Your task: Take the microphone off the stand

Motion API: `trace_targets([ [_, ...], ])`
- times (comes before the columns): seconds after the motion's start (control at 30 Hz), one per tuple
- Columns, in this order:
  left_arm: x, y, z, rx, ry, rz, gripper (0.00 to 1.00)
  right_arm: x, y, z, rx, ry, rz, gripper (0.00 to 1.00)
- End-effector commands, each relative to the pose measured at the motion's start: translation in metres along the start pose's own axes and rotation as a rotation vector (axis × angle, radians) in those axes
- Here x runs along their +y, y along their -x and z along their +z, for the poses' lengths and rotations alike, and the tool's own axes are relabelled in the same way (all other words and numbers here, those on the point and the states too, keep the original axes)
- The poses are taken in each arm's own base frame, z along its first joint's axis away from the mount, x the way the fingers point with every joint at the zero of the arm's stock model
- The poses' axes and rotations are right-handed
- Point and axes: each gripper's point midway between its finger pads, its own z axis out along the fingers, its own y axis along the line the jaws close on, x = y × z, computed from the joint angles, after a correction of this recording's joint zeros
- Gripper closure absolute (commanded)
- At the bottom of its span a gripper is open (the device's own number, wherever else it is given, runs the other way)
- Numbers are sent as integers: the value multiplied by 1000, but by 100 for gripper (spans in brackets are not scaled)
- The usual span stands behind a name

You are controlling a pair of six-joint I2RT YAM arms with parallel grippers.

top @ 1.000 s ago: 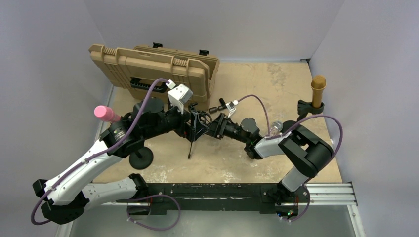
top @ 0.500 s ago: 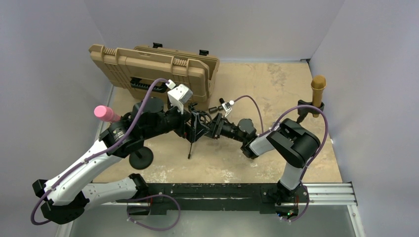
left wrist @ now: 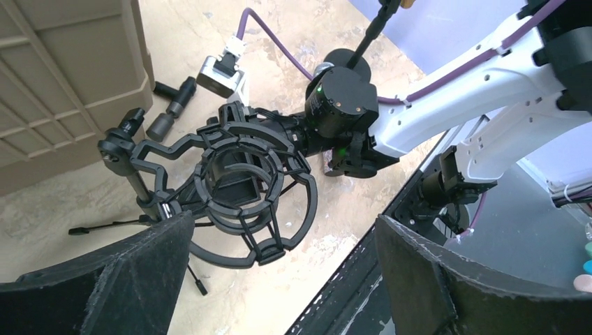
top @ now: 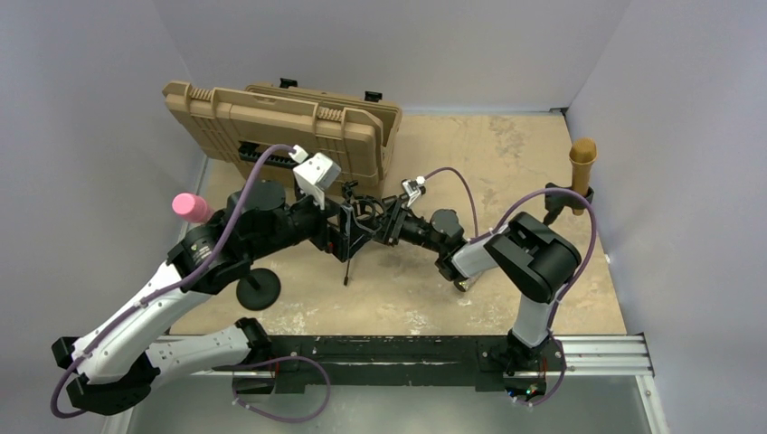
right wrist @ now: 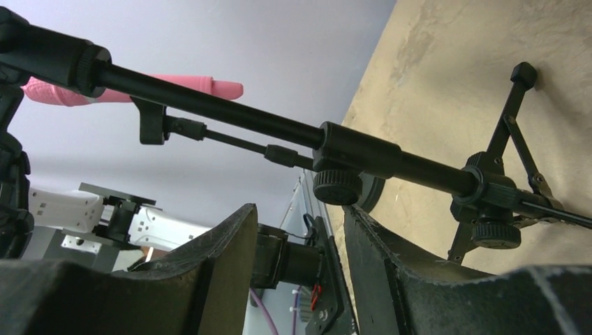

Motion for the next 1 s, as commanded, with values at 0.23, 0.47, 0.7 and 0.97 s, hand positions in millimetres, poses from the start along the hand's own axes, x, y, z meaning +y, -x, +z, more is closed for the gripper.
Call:
trace_targets([
  [0.23, -1, 29, -26, -120, 10, 43, 1, -7, 18, 10, -47, -5, -43, 52],
  [0.47, -1, 27, -25, -115, 8, 41, 2, -10, 26, 15, -61, -7, -60, 56],
  [0.7, 1, 23, -22, -105, 12, 38, 1, -14, 28, 16, -72, -21, -83, 73],
  [0.97, 13, 12, -8, -61, 73, 31, 5, -35, 36, 7, -146, -117, -169, 100],
])
